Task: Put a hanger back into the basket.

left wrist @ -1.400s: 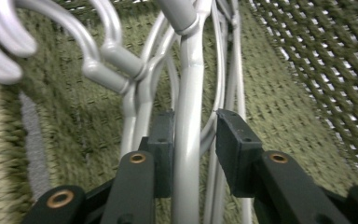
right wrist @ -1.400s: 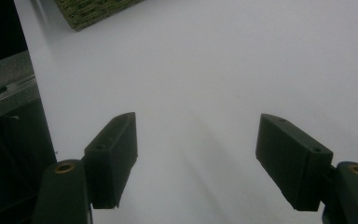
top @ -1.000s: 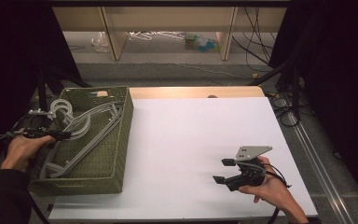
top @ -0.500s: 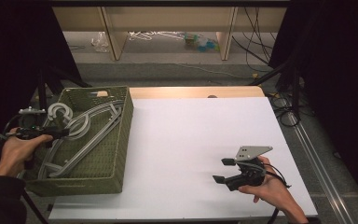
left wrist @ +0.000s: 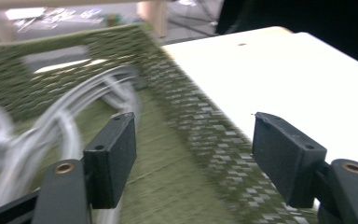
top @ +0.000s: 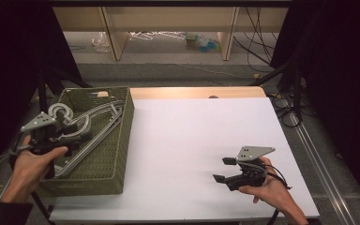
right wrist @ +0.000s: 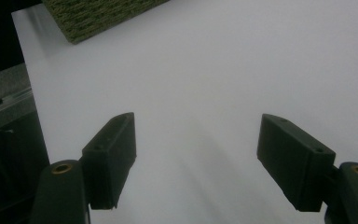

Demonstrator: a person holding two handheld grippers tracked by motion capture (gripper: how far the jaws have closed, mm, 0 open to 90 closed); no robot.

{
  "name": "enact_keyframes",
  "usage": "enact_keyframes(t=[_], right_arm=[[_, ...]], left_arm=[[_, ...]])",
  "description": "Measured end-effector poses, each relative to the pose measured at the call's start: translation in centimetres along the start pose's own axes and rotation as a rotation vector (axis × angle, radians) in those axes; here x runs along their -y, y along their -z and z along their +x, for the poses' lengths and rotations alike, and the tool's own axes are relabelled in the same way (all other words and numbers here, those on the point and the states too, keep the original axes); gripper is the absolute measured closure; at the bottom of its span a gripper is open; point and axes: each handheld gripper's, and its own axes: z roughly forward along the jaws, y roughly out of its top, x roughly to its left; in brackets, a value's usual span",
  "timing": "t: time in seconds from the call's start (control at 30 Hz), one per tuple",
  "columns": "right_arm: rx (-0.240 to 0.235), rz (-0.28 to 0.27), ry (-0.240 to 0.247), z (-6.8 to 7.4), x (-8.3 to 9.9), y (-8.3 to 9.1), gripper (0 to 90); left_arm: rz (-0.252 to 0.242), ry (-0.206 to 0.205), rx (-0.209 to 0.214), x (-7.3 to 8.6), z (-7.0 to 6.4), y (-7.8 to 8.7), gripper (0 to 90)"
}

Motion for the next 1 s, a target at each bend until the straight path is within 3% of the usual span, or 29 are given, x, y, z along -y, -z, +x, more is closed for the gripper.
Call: enact_keyframes(t=[0.13, 0.3, 0.5, 0.57, 0.63, 0.8, 0.93, 1.0], right_arm=[[-0.002, -0.005, -0.004, -0.1, 0.1, -0.2, 28.0], [0.005, -0.017, -0.011, 0.1, 0.2, -0.3, 27.7], [-0.003, -0.025, -0.005, 0.3, 0.2, -0.5, 27.3], [-0.002, -0.029, -0.003, 0.3, 0.2, -0.5, 27.0], [-0.006, -0.039, -0.011, 0.3, 0.1, -0.6, 26.6], [-0.003, -0.050, -0.019, 0.6, 0.2, -0.8, 23.1], [-0.003, -0.062, -0.017, 0.9, 0.1, -0.9, 22.6], [-0.004, -0.071, -0.016, 1.0, 0.1, -1.0, 22.6]], left_arm=[[-0.015, -0.035, 0.055, 0.2, -2.6, -0.3, 27.4], [-0.021, -0.020, 0.100, 0.5, -4.6, -1.0, 24.3], [-0.031, -0.050, 0.119, 0.8, -6.3, -1.5, 21.5], [-0.021, -0.047, 0.133, 1.0, -6.9, -1.6, 21.1], [-0.028, -0.005, 0.158, 1.3, -7.6, -1.6, 21.1], [-0.044, -0.047, 0.194, 2.1, -9.5, -2.1, 21.4], [-0.036, -0.104, 0.185, 3.0, -10.9, -2.8, 21.1], [-0.038, -0.087, 0.196, 3.5, -11.6, -3.2, 21.1]])
